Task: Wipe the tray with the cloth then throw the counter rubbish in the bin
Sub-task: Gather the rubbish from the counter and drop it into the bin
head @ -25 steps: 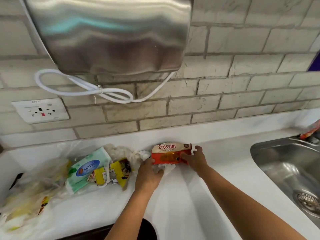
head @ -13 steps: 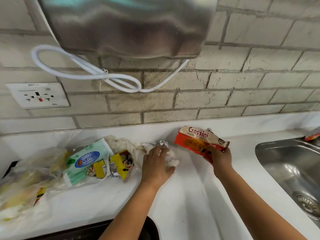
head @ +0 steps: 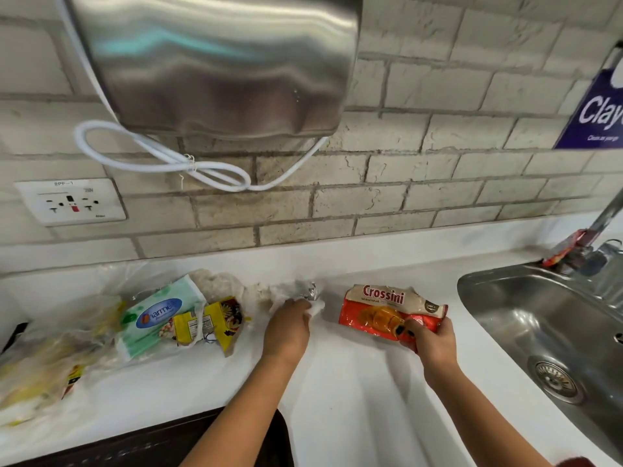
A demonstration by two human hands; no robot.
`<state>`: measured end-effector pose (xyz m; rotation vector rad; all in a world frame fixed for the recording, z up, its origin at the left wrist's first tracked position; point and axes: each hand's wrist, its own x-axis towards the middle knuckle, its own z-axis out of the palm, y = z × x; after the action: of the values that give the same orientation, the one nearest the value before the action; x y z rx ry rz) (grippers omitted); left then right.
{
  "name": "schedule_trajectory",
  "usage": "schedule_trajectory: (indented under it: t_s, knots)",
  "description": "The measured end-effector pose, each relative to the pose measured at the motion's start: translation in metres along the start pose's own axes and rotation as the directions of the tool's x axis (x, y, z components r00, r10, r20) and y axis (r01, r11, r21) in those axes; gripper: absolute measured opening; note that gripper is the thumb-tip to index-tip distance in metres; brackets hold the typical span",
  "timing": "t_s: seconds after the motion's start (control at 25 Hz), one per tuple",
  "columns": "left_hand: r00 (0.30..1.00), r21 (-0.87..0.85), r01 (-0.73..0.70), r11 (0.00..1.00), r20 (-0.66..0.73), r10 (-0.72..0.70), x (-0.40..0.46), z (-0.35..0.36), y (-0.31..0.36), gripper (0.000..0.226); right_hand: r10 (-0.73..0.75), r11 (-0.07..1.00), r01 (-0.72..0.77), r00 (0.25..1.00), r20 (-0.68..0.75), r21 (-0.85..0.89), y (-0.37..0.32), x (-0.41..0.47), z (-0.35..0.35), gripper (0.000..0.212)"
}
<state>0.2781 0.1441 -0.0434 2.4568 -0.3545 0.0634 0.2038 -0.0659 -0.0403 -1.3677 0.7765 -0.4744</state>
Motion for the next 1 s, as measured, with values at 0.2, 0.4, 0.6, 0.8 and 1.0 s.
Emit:
schedule_trajectory:
  t_s: [0.2, 0.4, 0.6, 0.8, 1.0]
  knots:
    - [0.98, -0.326, 0.157, 0.932, -0.066, -0.188, -0.013, -0.033, 0.01, 0.024, -0.015, 1.0, 0.015, 1.0, 0.018, 0.005, 0.002, -0.016, -0.015, 0.041]
    - [0.901, -0.623, 0.428, 0.655, 0.241, -0.36, -0.03, -0.041, 0.015, 0.016, -0.021, 1.0, 0.021, 1.0, 0.006, -0.011, 0.009, -0.029, -0.026, 0.043]
    - [0.816, -0.646, 0.569, 0.509, 0.367, -0.446, -0.033, -0.033, 0.023, 0.015, -0.028, 0.999, 0.028, 1.0, 0.001, -0.021, 0.011, -0.032, -0.036, 0.043]
    - [0.896, -0.788, 0.423, 0.447, 0.289, -0.338, -0.043, -0.046, 0.041, 0.015, -0.039, 0.999, 0.039, 0.999, -0.022, 0.004, 0.007, -0.032, -0.046, 0.044]
    - [0.926, -0.829, 0.345, 0.441, 0.223, -0.306, -0.052, -0.055, 0.06, 0.021, -0.041, 0.998, 0.042, 0.999, -0.014, 0.053, 0.004, -0.041, -0.06, 0.043]
